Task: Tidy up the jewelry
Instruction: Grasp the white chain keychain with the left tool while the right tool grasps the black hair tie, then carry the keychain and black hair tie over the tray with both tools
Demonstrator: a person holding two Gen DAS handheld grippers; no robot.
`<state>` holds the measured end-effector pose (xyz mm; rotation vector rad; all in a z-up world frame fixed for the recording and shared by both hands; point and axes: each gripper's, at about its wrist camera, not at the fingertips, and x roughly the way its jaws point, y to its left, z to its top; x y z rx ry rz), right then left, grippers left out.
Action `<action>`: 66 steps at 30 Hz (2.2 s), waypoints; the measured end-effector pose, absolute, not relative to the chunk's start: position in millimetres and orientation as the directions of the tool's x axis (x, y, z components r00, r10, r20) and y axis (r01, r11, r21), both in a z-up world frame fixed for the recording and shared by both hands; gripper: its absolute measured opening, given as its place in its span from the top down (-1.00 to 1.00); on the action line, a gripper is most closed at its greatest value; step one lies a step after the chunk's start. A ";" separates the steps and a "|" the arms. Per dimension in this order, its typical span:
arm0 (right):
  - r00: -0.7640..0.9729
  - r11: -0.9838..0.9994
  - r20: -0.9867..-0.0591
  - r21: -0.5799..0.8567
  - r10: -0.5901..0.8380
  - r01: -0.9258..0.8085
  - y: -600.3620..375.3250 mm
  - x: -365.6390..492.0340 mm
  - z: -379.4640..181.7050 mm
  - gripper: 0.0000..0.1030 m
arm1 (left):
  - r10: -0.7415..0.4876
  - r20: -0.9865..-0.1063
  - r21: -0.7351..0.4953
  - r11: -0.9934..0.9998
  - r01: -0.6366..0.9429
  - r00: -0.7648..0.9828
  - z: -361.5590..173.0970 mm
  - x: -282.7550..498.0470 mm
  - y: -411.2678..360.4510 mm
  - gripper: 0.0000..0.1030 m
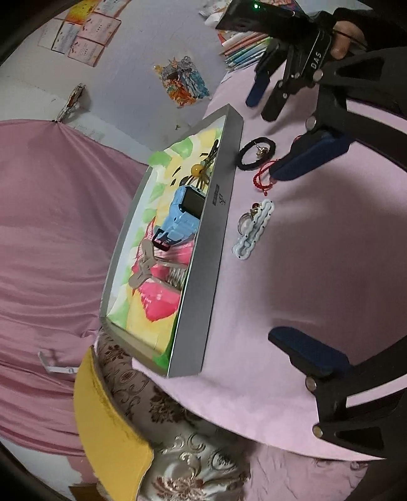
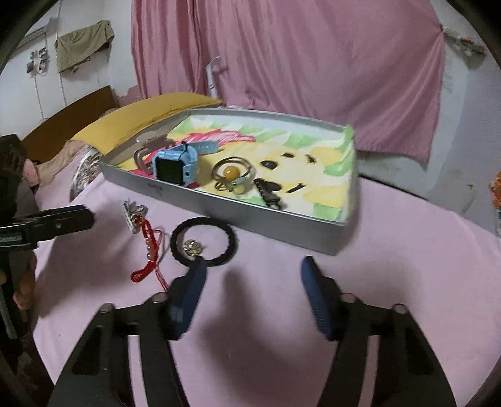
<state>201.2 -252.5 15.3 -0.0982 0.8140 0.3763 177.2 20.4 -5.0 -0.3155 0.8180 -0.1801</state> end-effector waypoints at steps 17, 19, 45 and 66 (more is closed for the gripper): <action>0.546 0.891 -0.759 0.094 0.353 -0.445 -231.2 228.9 8.1 0.49 | -0.321 -0.733 -0.362 0.931 0.056 0.600 -8.8 218.8 -2.0 0.26; 0.539 0.888 -0.765 0.094 0.354 -0.450 -229.7 229.9 6.8 0.49 | -0.313 -0.734 -0.348 0.935 0.062 0.603 -8.8 220.5 -5.6 0.32; 0.511 0.839 -0.781 0.032 0.360 -0.543 -218.3 232.1 5.1 0.67 | -0.249 -0.766 -0.161 0.967 0.198 0.592 -4.7 192.0 -30.1 0.57; 0.719 0.870 -0.619 -0.112 0.316 -0.480 -225.6 176.7 39.8 0.92 | -0.308 -0.613 -0.228 0.951 0.211 0.728 8.5 149.0 -25.2 0.91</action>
